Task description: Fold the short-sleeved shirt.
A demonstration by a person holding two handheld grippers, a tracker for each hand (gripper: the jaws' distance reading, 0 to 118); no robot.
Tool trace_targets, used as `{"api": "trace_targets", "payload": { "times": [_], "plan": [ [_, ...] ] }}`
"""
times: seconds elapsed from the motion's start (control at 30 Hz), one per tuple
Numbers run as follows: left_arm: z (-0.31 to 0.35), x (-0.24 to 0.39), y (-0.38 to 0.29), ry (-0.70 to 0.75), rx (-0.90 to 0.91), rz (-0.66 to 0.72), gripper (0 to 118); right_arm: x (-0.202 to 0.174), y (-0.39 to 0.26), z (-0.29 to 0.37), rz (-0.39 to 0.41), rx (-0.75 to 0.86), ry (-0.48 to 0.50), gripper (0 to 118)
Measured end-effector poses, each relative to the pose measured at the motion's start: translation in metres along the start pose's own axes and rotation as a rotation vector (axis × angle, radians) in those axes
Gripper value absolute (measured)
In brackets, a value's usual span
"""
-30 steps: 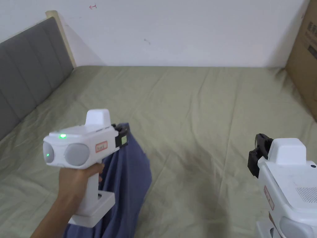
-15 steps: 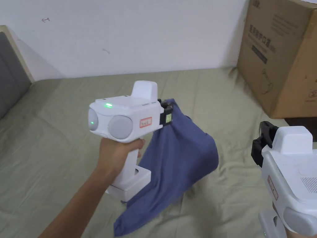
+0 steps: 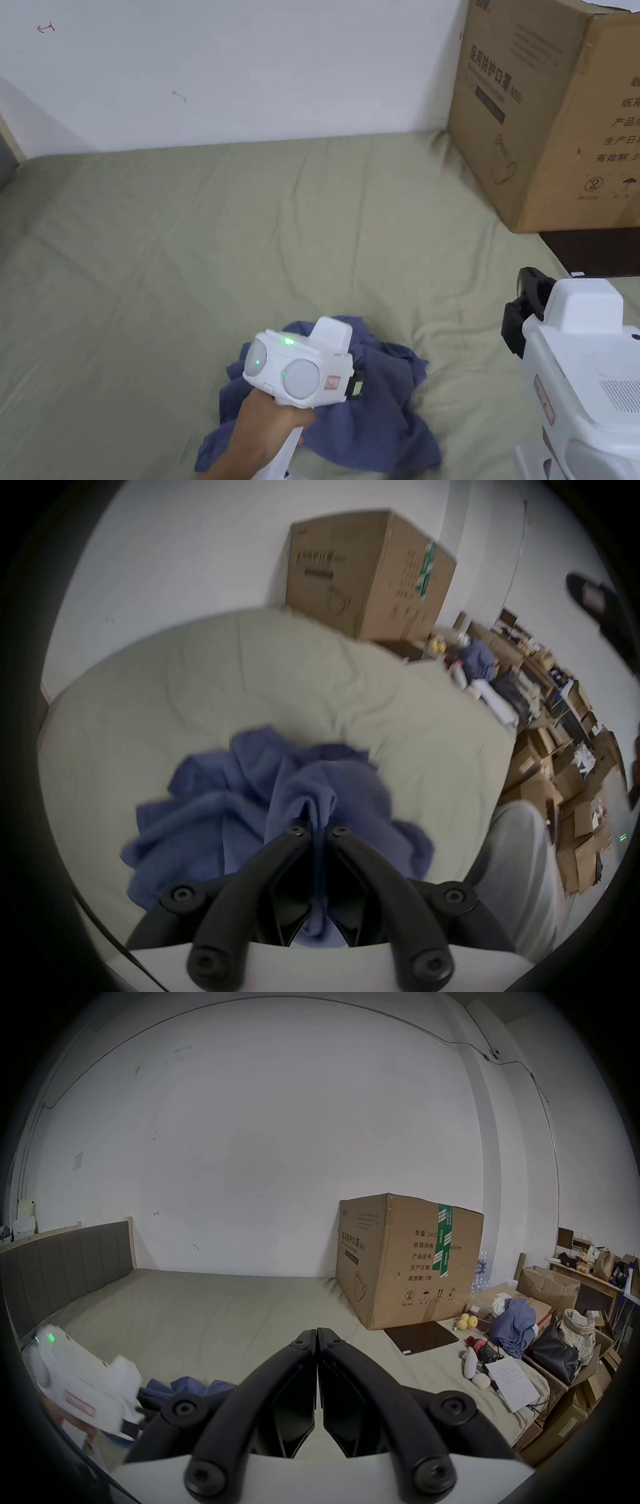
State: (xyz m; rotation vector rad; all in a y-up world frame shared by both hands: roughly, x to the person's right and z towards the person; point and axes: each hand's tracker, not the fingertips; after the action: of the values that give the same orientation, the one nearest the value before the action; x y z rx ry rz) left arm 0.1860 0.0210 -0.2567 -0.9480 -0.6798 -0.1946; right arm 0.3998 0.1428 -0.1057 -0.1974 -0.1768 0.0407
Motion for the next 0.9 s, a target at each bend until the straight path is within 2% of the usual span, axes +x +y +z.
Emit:
{"api": "trace_targets", "payload": {
  "times": [0.1, 0.13, 0.23, 0.27, 0.3, 0.37, 0.4, 0.43, 0.47, 0.5, 0.57, 0.8, 0.9],
  "plan": [
    [-0.042, -0.012, -0.021, 0.088, -0.098, -0.036, 4, -0.002, -0.004, -0.002, 0.0, -0.015, 0.008, 0],
    [-0.051, -0.013, -0.026, 0.12, -0.122, -0.037, 4, 0.001, -0.006, -0.003, -0.031, -0.052, -0.049, 0],
    [-0.048, -0.012, -0.03, 0.123, -0.109, 0.012, 4, 0.0, -0.007, -0.003, -0.031, -0.059, -0.049, 0],
    [-0.043, -0.01, -0.026, 0.121, -0.1, 0.025, 4, -0.001, -0.007, -0.003, 0.029, -0.038, -0.03, 0],
    [-0.039, -0.009, -0.024, 0.124, -0.092, 0.028, 4, -0.001, -0.007, -0.003, 0.031, -0.037, -0.028, 0],
    [-0.029, -0.008, -0.021, 0.133, -0.048, 0.04, 21, -0.002, -0.005, -0.003, 0.026, -0.036, -0.026, 0],
    [-0.022, -0.008, -0.018, 0.135, -0.032, 0.06, 39, -0.002, -0.004, -0.002, 0.022, -0.033, -0.025, 0],
    [-0.014, -0.008, -0.013, 0.133, -0.023, 0.084, 74, -0.002, -0.003, -0.001, 0.02, -0.03, -0.023, 0],
    [-0.004, -0.008, -0.01, 0.13, -0.001, 0.106, 99, -0.003, -0.001, 0.0, 0.022, -0.027, -0.022, 0],
    [0.02, 0.0, -0.006, 0.135, 0.047, 0.12, 115, -0.004, 0.001, 0.001, 0.025, -0.023, -0.021, 0],
    [0.053, 0.001, 0.0, 0.148, 0.198, 0.126, 118, -0.006, 0.004, 0.003, 0.023, -0.01, -0.019, 0],
    [0.148, -0.017, 0.008, 0.298, 0.536, 0.133, 118, -0.013, 0.019, 0.008, 0.015, 0.031, -0.007, 0],
    [0.181, -0.029, 0.003, 0.369, 0.653, 0.161, 111, -0.015, 0.024, 0.01, 0.018, 0.05, -0.004, 0]
  ]
}}
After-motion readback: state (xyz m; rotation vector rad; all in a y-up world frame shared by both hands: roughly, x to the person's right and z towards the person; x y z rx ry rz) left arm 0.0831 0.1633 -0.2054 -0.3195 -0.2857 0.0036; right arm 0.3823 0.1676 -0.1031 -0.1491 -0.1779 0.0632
